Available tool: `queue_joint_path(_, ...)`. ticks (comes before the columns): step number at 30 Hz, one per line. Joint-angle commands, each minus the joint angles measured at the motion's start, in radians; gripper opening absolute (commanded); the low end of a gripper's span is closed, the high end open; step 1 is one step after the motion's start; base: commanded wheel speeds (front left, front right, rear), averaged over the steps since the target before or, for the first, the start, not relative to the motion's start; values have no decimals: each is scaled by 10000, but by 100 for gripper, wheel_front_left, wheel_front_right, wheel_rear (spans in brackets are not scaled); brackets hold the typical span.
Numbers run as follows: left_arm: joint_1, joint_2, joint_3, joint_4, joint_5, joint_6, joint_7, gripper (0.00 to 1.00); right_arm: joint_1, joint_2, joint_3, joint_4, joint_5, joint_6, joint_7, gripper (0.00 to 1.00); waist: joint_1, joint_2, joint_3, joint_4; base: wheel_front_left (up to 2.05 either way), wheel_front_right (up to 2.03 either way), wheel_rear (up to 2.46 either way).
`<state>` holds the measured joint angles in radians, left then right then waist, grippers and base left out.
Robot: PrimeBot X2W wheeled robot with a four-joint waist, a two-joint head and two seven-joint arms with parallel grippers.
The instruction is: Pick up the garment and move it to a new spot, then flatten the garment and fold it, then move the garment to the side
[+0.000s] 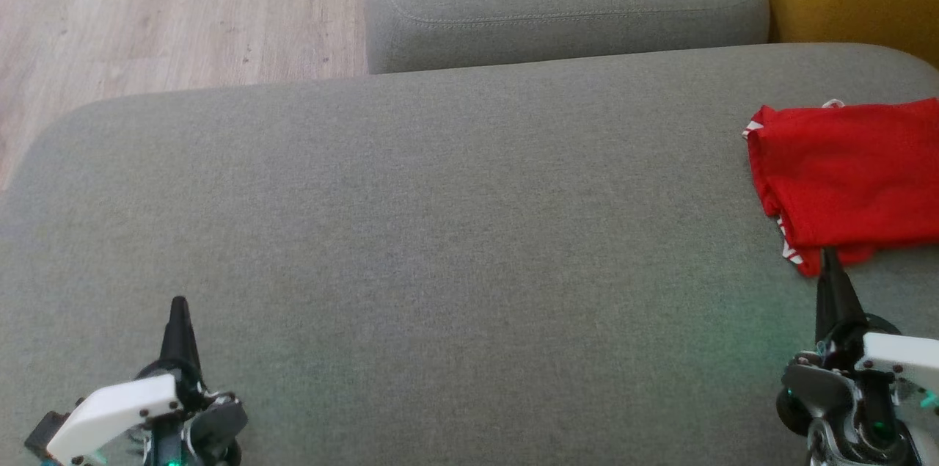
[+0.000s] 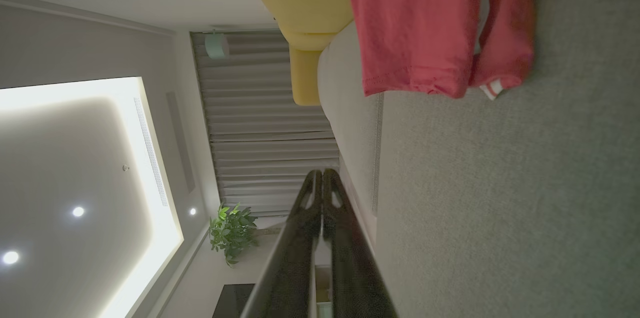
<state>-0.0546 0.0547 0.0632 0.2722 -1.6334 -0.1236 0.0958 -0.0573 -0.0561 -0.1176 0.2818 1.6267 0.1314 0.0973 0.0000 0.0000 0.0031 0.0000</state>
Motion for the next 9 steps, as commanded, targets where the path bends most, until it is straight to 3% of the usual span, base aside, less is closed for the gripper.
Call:
queue_joint_path(1, -520, 68, 354, -277, 122, -71, 52, 0, -493, -43, 175, -378, -68, -7, 49, 0, 0, 0, 0, 0, 0, 0, 0)
queue_joint_path(9, -522, 56, 371, -276, 136, -71, 66, 0, -495, -33, 160, -377, -81, -7, 62, 0, 0, 0, 0, 0, 0, 0, 0)
